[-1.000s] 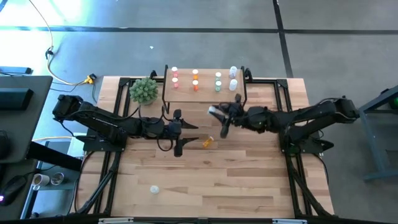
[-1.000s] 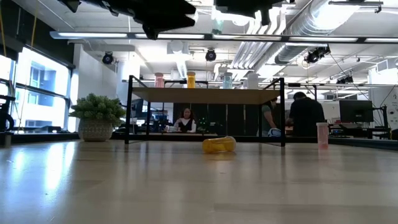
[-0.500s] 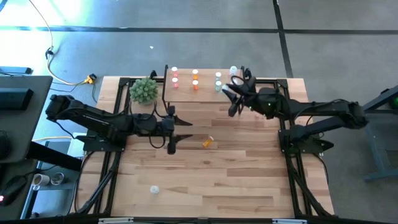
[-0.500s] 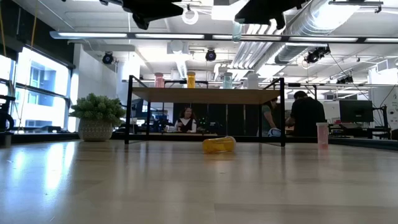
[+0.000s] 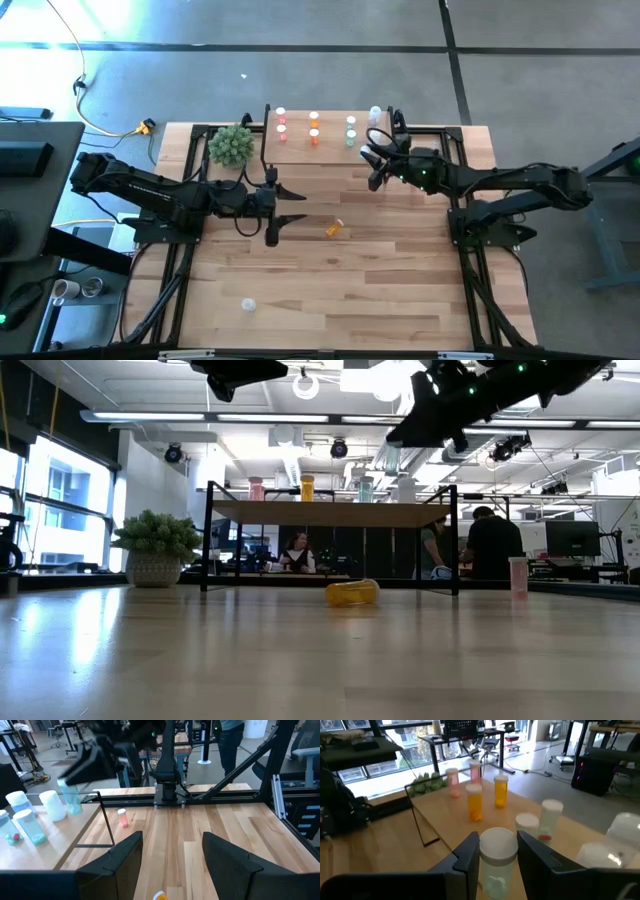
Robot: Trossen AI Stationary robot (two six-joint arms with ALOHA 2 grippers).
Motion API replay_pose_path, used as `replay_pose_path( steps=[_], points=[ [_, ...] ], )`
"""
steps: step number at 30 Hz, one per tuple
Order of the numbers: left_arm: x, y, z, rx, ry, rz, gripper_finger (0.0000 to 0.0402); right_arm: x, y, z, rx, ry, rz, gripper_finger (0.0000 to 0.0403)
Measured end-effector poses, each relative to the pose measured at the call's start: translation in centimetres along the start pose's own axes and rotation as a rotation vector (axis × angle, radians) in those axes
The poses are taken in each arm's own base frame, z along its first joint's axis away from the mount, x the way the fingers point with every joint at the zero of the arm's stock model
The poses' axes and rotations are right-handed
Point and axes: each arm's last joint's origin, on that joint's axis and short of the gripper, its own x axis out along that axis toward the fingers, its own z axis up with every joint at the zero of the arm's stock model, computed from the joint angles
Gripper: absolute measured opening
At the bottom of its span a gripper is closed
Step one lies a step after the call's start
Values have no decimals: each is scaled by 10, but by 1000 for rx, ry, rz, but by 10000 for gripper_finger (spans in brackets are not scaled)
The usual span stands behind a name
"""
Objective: Pick and place medicine bottles onto shelf by color
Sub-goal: Put the blue pill bottle on the shelf aligned with the other blue pill bottles
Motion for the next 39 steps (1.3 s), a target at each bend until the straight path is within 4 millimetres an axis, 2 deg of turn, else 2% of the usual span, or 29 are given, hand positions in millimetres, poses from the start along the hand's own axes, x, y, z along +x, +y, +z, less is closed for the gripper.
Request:
replay_pose_path(
  steps=[7,12,22,39],
  points=[
    [0,0,0,18,-1,0,197,6,1,-13,11,36,3,95],
    [0,0,0,18,-2,0,197,21,7,-14,-18,42,-1,95],
    [0,0,0,43,-1,1,197,49,4,-16,-24,81,-43,95],
    [0,0,-1,46,7,18,197,50,1,-17,-46,103,3,95]
  ],
)
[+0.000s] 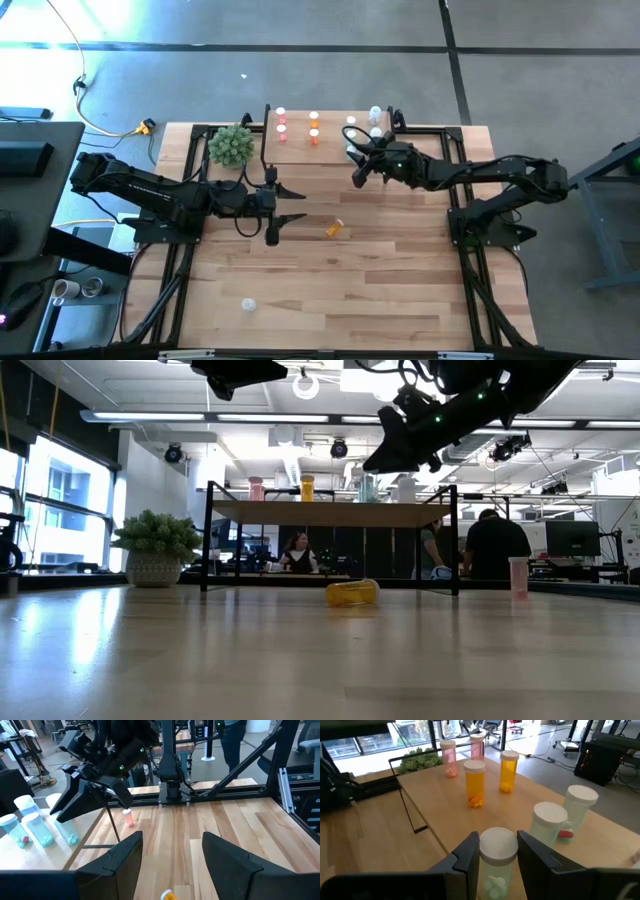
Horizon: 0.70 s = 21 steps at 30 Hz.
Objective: Pick and place medicine bottles onto shelf by color
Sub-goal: Put the blue pill bottle on the shelf aligned with the other blue pill bottles
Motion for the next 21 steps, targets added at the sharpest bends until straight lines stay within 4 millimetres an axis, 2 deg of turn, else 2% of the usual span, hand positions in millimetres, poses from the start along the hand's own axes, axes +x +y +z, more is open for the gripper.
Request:
replay_pose_path(
  steps=[21],
  points=[
    [0,0,0,0,1,0,197,3,-8,1,-48,10,40,95]
  ],
)
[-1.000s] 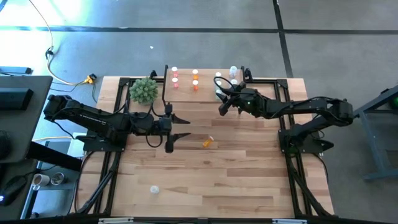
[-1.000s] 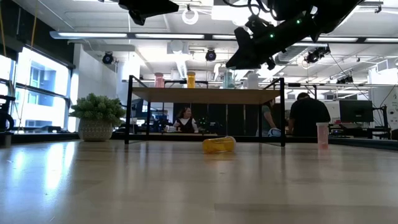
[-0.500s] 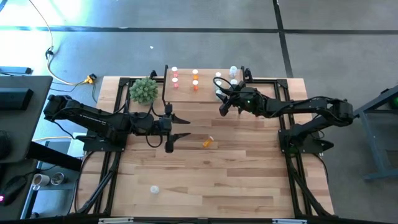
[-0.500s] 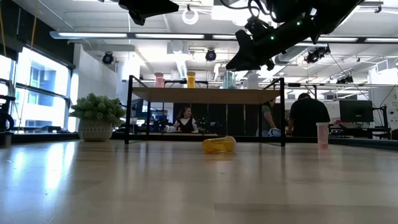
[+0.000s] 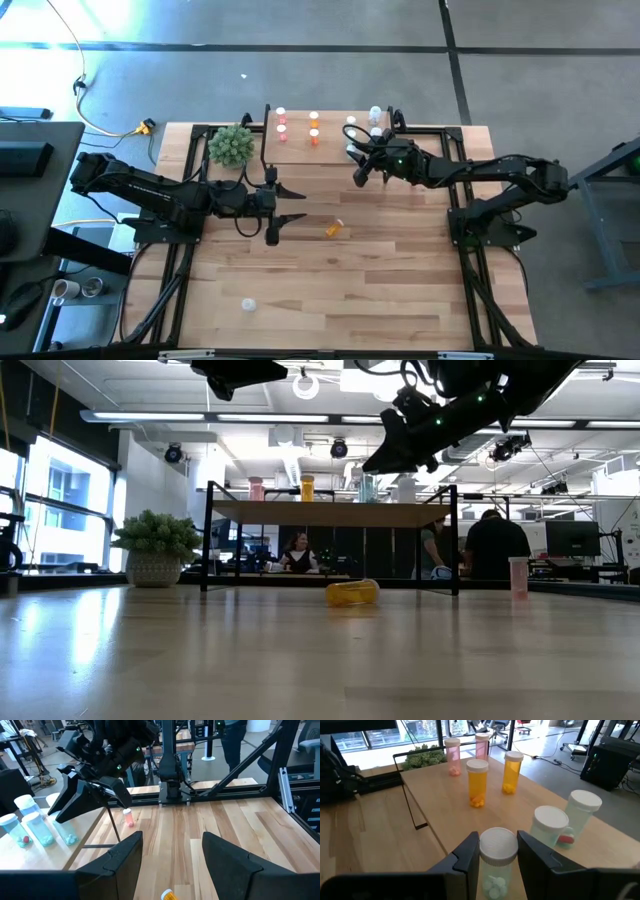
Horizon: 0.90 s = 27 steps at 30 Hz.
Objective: Pick and place medicine bottles onto shelf by color
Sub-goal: Put the blue pill bottle on the shelf aligned with the other blue pill bottles, then put the orange pill bottle on the shelf aligned with the other orange pill bottles
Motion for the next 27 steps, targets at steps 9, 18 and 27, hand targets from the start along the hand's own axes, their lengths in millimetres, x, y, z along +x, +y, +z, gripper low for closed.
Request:
replay_pose_path(
  steps=[9,18,27],
  points=[
    [0,0,0,0,1,0,197,1,-2,0,2,2,20,99],
    [0,0,0,0,1,0,197,1,-2,-1,-11,6,9,150],
    [0,0,0,0,2,0,197,1,-3,2,-18,-20,-30,153]
  ],
)
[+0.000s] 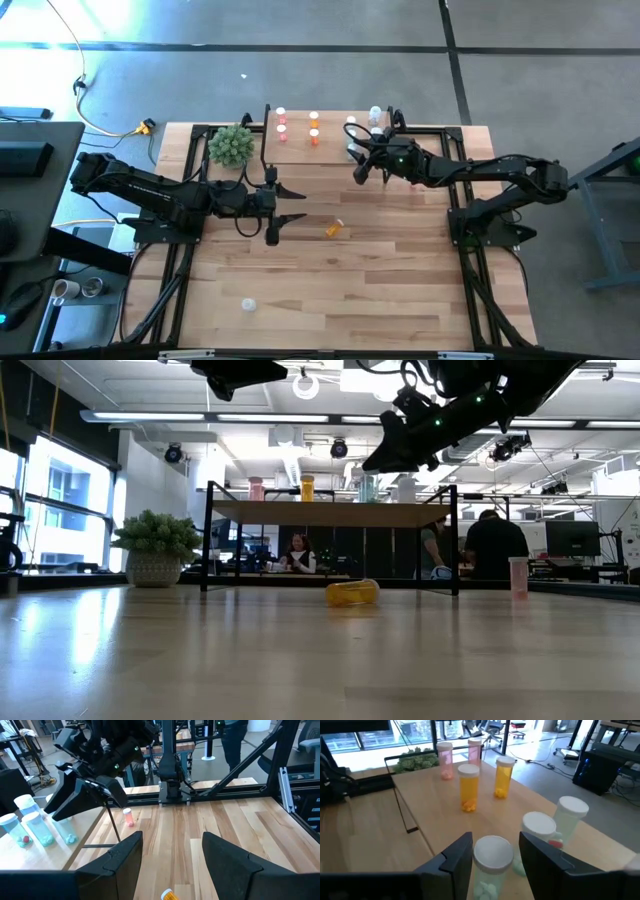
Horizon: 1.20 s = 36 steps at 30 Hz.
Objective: Pick and place medicine bottles onto shelf by color
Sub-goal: Put the orange pill bottle on the shelf aligned with the other orange pill bottles
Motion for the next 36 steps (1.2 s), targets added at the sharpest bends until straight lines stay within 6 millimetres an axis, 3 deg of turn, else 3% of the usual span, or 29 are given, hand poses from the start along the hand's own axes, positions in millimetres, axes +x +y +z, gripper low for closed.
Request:
replay_pose_path(
  steps=[28,36],
  points=[
    [0,0,0,-24,4,0,197,-1,0,6,16,-54,6,154],
    [0,0,-3,-41,27,-1,197,-15,0,19,30,-115,19,154]
  ],
)
